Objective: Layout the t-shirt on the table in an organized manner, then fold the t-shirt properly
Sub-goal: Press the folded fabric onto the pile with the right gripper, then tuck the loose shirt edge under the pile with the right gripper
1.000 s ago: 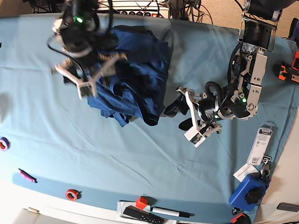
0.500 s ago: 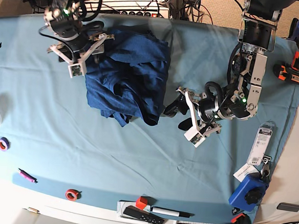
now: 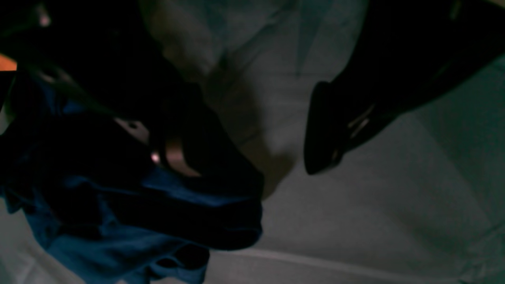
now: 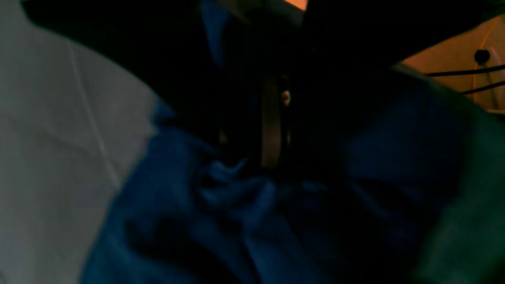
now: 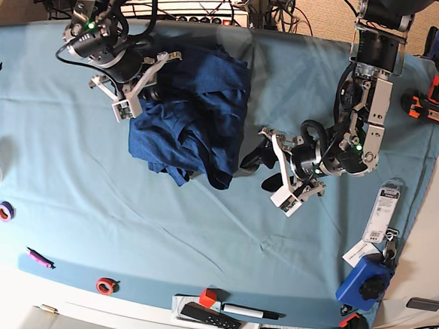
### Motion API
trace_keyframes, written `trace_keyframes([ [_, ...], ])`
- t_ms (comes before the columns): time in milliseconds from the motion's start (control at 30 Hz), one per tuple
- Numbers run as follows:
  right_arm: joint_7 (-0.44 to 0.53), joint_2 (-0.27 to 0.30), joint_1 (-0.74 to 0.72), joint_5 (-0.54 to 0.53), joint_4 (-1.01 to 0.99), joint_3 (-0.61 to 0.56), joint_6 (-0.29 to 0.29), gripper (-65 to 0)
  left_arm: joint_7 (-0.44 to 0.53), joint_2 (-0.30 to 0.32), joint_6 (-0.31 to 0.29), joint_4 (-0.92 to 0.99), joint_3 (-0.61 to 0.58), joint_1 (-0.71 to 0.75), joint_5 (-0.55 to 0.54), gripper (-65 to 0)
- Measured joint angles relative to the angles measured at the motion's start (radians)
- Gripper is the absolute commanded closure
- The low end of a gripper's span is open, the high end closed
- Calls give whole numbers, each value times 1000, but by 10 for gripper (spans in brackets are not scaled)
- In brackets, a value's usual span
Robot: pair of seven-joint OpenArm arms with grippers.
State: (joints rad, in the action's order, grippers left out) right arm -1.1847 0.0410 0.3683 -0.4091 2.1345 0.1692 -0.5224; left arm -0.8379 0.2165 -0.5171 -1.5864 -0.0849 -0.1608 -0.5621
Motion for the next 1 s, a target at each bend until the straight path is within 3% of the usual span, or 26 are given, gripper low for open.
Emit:
trace_keyframes([
  [267,-16,0,0,-42,5,0,-2,-91,0,0,0,0,0,0,0,-362],
  [333,-31,0,0,-99,5,-1,-43,-7,0,0,0,0,0,0,0,-362],
  [433,-61,0,0,-146,5,-35,-82,0,0,0,0,0,0,0,0,-362],
  [833,-106,3,0,-149,5,-367,-96,0,0,0,0,0,0,0,0,-362],
  [1000,-125,3,0,-143,6,-435,-96,0,0,0,0,0,0,0,0,-362],
])
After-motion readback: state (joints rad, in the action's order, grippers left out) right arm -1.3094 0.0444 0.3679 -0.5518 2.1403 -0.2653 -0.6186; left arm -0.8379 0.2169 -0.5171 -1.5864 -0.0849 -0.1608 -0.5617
